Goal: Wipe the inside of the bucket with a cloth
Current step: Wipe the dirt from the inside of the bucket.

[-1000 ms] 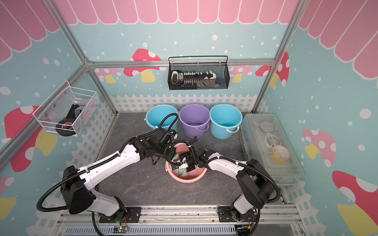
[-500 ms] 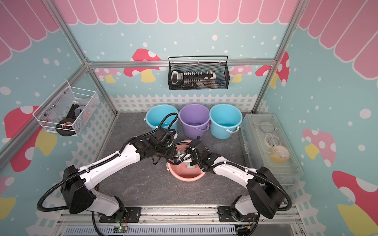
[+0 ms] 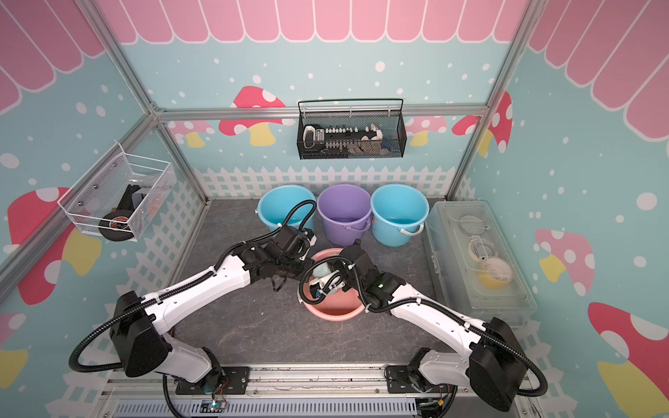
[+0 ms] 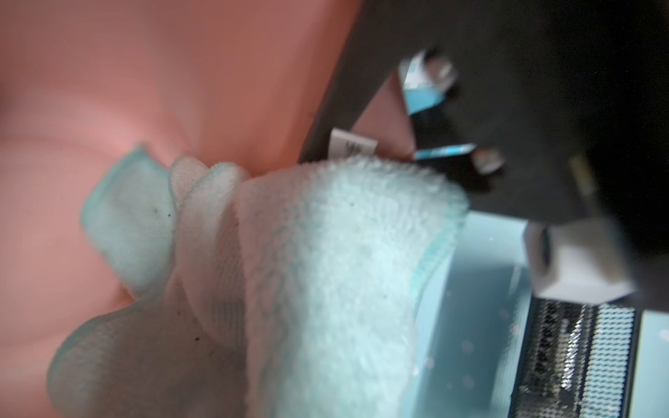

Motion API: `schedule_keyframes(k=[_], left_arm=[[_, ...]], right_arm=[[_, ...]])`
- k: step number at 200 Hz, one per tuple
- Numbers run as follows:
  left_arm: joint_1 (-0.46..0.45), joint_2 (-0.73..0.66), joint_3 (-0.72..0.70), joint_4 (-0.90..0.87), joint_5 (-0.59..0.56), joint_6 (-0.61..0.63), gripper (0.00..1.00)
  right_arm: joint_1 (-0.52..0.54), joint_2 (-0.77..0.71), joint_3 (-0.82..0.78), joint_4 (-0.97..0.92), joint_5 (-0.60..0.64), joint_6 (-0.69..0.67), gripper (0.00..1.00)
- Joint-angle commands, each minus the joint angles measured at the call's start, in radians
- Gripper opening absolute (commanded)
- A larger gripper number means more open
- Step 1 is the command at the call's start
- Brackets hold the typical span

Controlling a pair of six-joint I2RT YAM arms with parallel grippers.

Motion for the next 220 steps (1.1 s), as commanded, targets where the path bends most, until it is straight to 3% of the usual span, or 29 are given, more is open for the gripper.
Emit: schedule_keyframes(k=[1,30,56,86,128,156,185,220], left_arm=[[-0.006,0.009,0.03,-0.005,0.027,0.001,0.0],[-0.006,0.003,0.028,-0.006,0.022,0.004,0.0],[-0.006,-0.001,0.021,-0.006,0.018,0.004,0.0],[-0.006,-0.001,0.019,-0.004,0.017,0.005,0.0],[-0.006,-0.001,0.021,-0.005,0.014,0.008,0.0],[-0.006,-0.004,0.017,-0.002,0.01,0.002,0.0],[-0.006,-0.002,0.023,-0.001,0.015,0.0,0.0],[-0.006,-0.003,0.019,0.0,0.014,0.0,0.0]], right_arm=[[0.017,0.02,0.037,0.04,-0.061,-0.07,0.0],[0.018,0.072,0.099,-0.023,0.135,-0.086,0.0],[0.021,0.103,0.215,-0.317,0.346,-0.055,0.0],[0.026,0.065,0.305,-0.646,0.37,0.017,0.0],[0.026,0.103,0.449,-1.124,0.183,0.119,0.0],[0.027,0.136,0.518,-1.27,-0.003,0.177,0.0],[0.026,0.159,0.516,-1.259,-0.29,0.183,0.0],[0.024,0.195,0.418,-0.963,-0.609,0.253,0.0]])
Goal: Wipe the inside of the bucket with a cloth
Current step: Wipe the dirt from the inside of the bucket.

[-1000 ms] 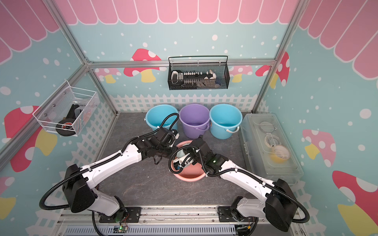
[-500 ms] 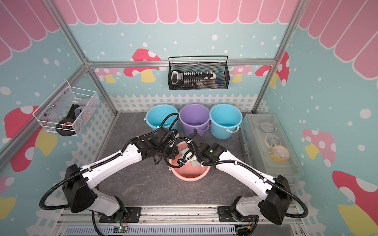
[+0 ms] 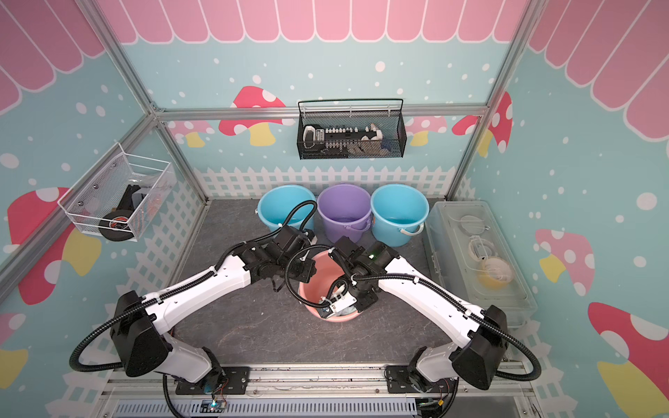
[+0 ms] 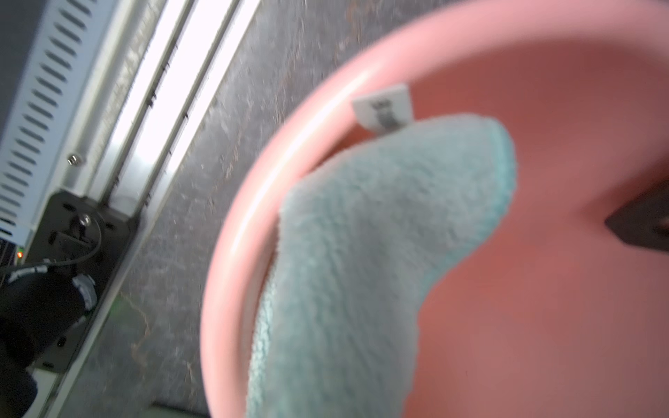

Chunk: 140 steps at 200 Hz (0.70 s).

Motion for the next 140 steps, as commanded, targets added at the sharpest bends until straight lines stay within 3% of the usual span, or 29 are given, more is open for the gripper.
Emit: schedule_keyframes(k=[1,18,35,64,97,140], left_arm=[[-0.005,-0.003,0.019,0.0,0.01,0.003,0.0],[-0.006,-0.001,0.019,0.0,0.017,0.004,0.0],[-0.005,-0.001,0.02,0.0,0.018,0.004,0.0],[-0.005,-0.004,0.022,-0.001,0.024,0.007,0.0],[-0.006,0.0,0.024,-0.001,0.037,0.015,0.0],[-0.008,-0.003,0.023,-0.001,0.041,0.016,0.0]], right_arm=[[-0.004,0.026,-0.06,0.18,-0.339,0.077,0.0],[-0.004,0.022,-0.117,0.403,-0.417,0.153,0.0],[-0.004,0.012,-0.18,0.642,-0.385,0.231,0.0],[-0.007,0.0,-0.262,0.908,-0.132,0.222,0.0],[-0.032,0.01,-0.307,1.059,0.118,0.088,0.0],[-0.068,-0.014,-0.342,1.159,0.338,-0.035,0.0]])
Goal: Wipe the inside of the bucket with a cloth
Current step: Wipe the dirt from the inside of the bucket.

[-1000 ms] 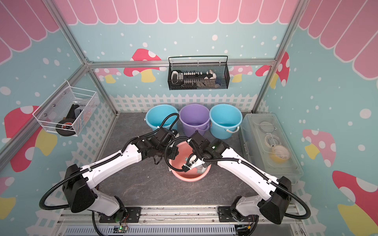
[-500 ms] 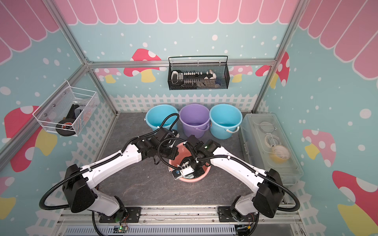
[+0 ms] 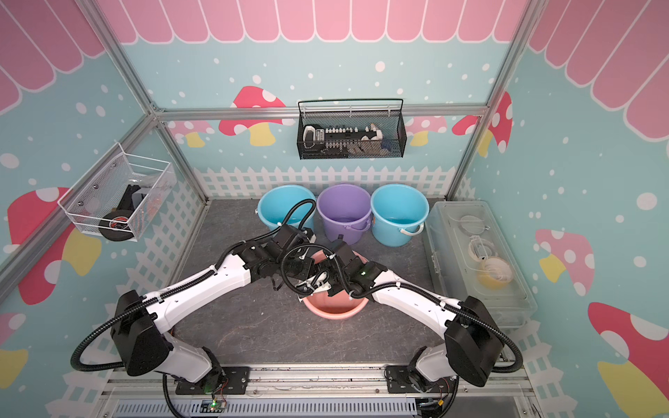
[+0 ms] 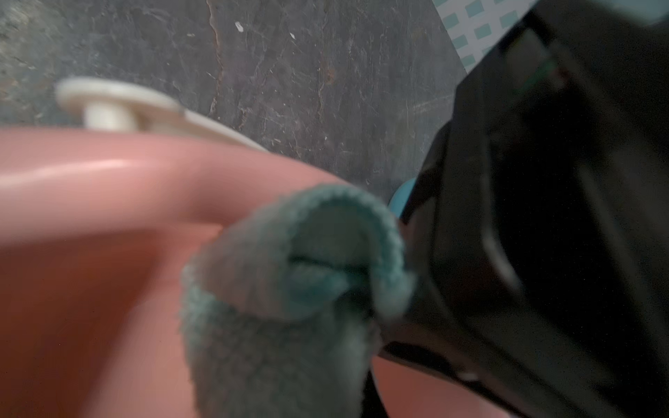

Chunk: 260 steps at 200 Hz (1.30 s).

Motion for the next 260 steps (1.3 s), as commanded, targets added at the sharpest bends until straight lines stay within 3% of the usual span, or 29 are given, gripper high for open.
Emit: schedule_keyframes(k=[1,31,81,132,207,260], left_arm=[[-0.02,-0.006,0.023,-0.019,0.063,0.013,0.0],[-0.022,-0.006,0.021,-0.021,0.064,0.013,0.0],[-0.023,-0.007,0.02,-0.021,0.064,0.012,0.0],[-0.023,-0.015,0.017,-0.026,0.049,0.012,0.0],[-0.024,-0.013,0.026,-0.033,0.039,0.013,0.0],[-0.023,-0.009,0.03,-0.036,0.036,0.013,0.0]], right_arm=[[-0.047,-0.021,-0.012,0.172,0.249,-0.076,0.0],[-0.053,-0.034,-0.017,0.152,0.435,-0.14,0.0],[-0.059,-0.086,0.002,0.05,0.538,-0.158,0.0],[-0.051,-0.133,0.113,-0.306,0.599,-0.157,0.0],[-0.038,-0.161,0.274,-0.929,0.347,-0.15,0.0],[-0.038,-0.12,0.329,-1.109,-0.03,-0.104,0.0]])
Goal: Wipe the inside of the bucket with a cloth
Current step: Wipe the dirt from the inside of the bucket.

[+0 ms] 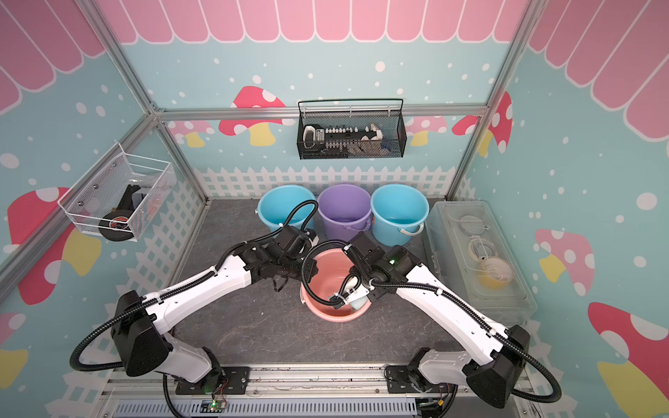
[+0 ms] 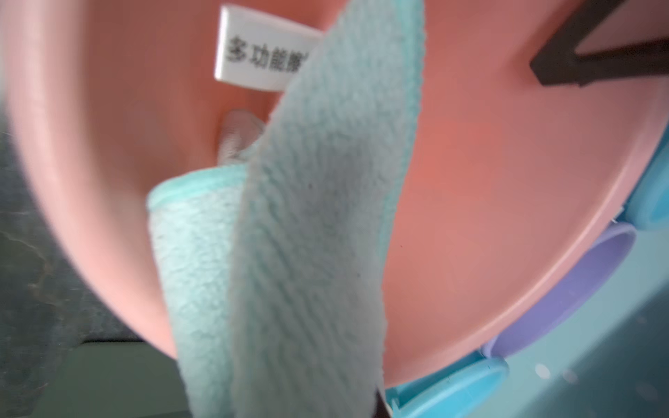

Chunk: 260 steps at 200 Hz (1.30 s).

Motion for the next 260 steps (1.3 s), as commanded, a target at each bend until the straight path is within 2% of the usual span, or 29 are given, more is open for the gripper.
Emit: schedule_keyframes(k=[1,24,45,74,105,126,171,214,237,260], left_arm=[[-0.004,-0.009,0.023,-0.022,0.006,0.014,0.0],[-0.004,-0.007,0.025,-0.022,0.006,0.014,0.0],[-0.005,-0.002,0.027,-0.021,0.012,0.014,0.0],[-0.004,0.001,0.03,-0.022,0.02,0.018,0.0],[-0.004,0.01,0.033,-0.021,0.044,0.025,0.0],[-0.005,0.011,0.035,-0.023,0.051,0.033,0.0],[-0.008,0.012,0.043,-0.027,0.054,0.03,0.0],[-0.023,0.022,0.049,-0.027,0.056,0.027,0.0],[-0.027,0.021,0.05,-0.028,0.051,0.025,0.0],[-0.026,0.017,0.052,-0.03,0.042,0.025,0.0]], right_arm=[[-0.001,0.023,0.022,-0.153,-0.25,0.037,0.0],[-0.002,0.05,0.005,-0.119,-0.421,0.062,0.0],[-0.002,0.06,-0.036,-0.001,-0.558,0.087,0.0],[-0.004,0.043,-0.127,0.277,-0.631,0.161,0.0],[-0.018,0.006,-0.258,0.671,-0.537,0.264,0.0],[-0.069,0.006,-0.286,0.79,-0.487,0.279,0.0],[-0.128,0.032,-0.268,0.873,-0.355,0.215,0.0],[-0.127,0.06,-0.238,0.991,-0.124,0.238,0.0],[-0.124,0.053,-0.204,0.934,-0.02,0.226,0.0],[-0.116,0.024,-0.193,0.818,0.083,0.143,0.0]])
